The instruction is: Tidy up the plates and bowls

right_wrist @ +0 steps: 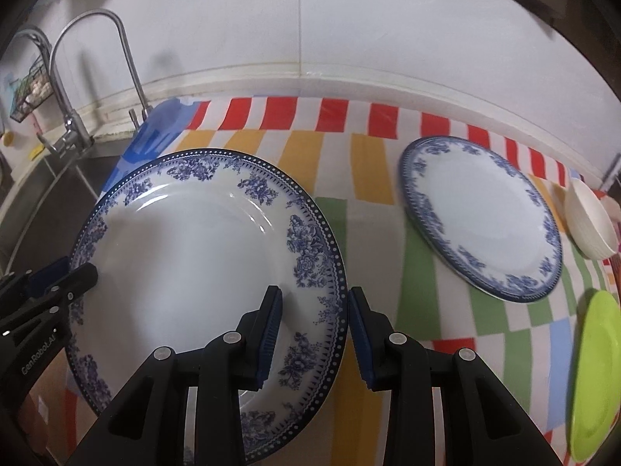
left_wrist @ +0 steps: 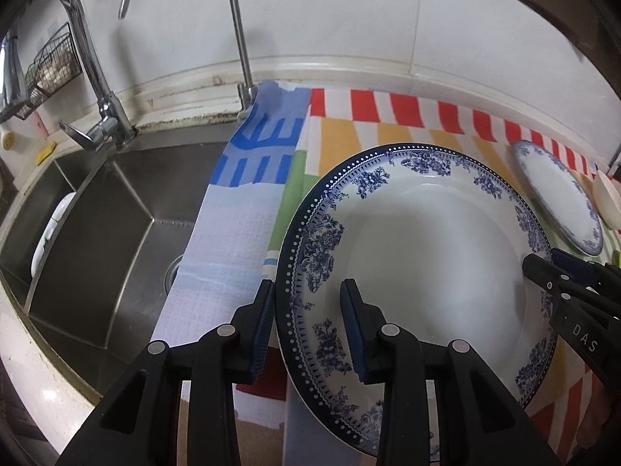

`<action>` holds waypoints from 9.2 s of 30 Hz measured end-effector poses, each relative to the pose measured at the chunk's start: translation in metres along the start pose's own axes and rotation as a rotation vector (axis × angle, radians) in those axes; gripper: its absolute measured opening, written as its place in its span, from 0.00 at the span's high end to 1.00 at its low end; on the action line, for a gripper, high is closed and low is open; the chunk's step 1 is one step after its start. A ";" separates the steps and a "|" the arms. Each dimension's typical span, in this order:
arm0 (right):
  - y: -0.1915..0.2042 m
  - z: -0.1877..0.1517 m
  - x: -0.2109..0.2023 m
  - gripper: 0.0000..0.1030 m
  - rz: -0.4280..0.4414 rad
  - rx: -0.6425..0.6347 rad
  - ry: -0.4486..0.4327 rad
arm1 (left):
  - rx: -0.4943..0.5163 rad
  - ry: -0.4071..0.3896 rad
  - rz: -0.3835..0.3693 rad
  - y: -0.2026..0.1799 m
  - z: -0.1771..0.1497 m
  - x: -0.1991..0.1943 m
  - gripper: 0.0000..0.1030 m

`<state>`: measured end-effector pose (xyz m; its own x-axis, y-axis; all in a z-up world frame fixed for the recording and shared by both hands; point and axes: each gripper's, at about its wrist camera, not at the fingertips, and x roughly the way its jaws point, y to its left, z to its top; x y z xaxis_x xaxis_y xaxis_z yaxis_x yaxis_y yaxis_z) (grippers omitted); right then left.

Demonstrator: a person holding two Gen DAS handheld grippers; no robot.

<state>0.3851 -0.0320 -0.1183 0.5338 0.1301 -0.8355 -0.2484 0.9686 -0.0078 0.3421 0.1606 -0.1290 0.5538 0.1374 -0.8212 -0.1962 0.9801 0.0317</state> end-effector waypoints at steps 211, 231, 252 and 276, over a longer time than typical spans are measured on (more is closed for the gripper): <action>0.005 0.015 -0.010 0.64 0.035 0.008 -0.030 | -0.148 0.080 0.015 0.007 0.015 -0.008 0.67; 0.011 0.010 0.016 0.63 0.024 0.007 0.028 | -0.141 0.138 -0.003 0.013 0.007 0.014 0.67; 0.009 0.009 0.005 0.54 -0.012 -0.015 -0.013 | -0.092 0.088 0.040 0.010 0.008 0.000 0.58; -0.054 -0.013 -0.112 0.46 0.003 0.107 -0.191 | 0.100 -0.184 -0.133 -0.080 0.026 -0.109 0.38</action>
<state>0.3288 -0.1016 -0.0315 0.6790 0.1607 -0.7163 -0.1686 0.9838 0.0609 0.3190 0.0715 -0.0273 0.7090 0.0216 -0.7049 -0.0363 0.9993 -0.0059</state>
